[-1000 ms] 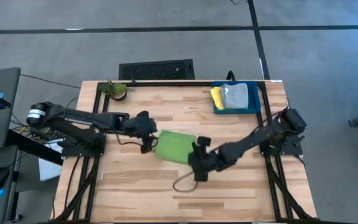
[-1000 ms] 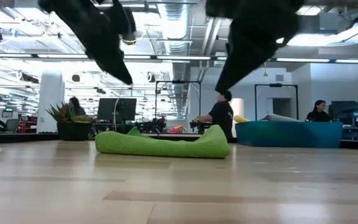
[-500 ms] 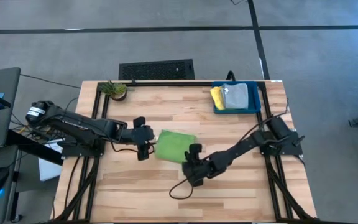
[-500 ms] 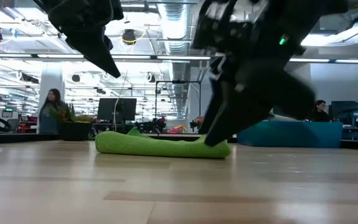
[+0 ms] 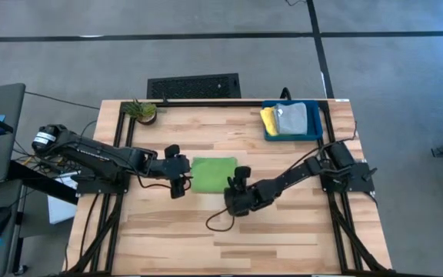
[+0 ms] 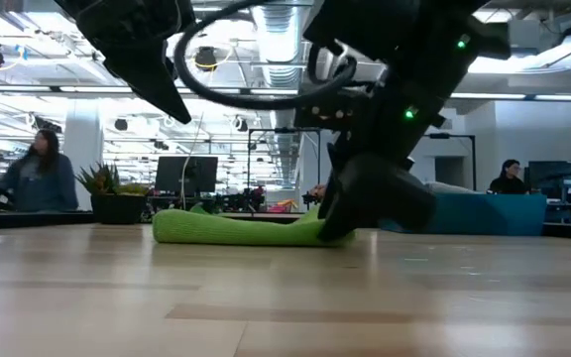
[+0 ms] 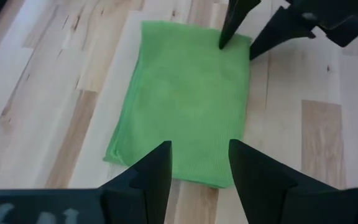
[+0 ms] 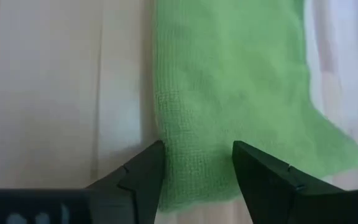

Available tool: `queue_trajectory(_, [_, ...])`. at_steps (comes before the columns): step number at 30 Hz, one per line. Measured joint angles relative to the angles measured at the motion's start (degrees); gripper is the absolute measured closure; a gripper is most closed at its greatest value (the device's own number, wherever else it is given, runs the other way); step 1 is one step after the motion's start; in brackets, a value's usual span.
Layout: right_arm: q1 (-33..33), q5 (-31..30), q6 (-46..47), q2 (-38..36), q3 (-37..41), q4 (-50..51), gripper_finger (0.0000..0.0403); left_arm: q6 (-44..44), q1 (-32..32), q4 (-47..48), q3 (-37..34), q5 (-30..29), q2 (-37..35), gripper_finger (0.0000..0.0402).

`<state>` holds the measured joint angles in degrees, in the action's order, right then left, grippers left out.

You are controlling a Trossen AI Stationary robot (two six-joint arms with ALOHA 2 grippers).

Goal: Fold microfiber towels
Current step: Stack the green microfiber cloth on top of the gray microfiber cloth in the blue bin

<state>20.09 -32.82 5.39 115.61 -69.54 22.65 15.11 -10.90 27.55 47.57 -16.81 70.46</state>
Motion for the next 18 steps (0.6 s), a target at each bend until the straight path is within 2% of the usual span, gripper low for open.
queue_trajectory(4, [-1.92, 2.86, -0.92, 0.00, 0.00, 1.40, 0.0195, 0.00, 0.00, -0.02, 0.00, 0.04, 0.00, 0.0248])
queue_trajectory(9, [-5.41, 10.80, -0.87, -0.42, -0.22, 1.85, 0.0224, 0.00, 0.00, -0.02, 0.00, 0.06, 0.00, 0.0248])
queue_trajectory(11, [-6.36, 13.37, -0.87, -0.46, -0.24, 1.95, 0.0248, -0.02, 0.00, -0.02, 0.00, 0.06, 0.00, 0.0248])
queue_trajectory(18, [-7.29, 14.31, -0.89, -0.28, -0.22, 1.75, 0.0357, 0.00, 0.00, -0.02, 0.00, 0.13, 0.00, 0.0248])
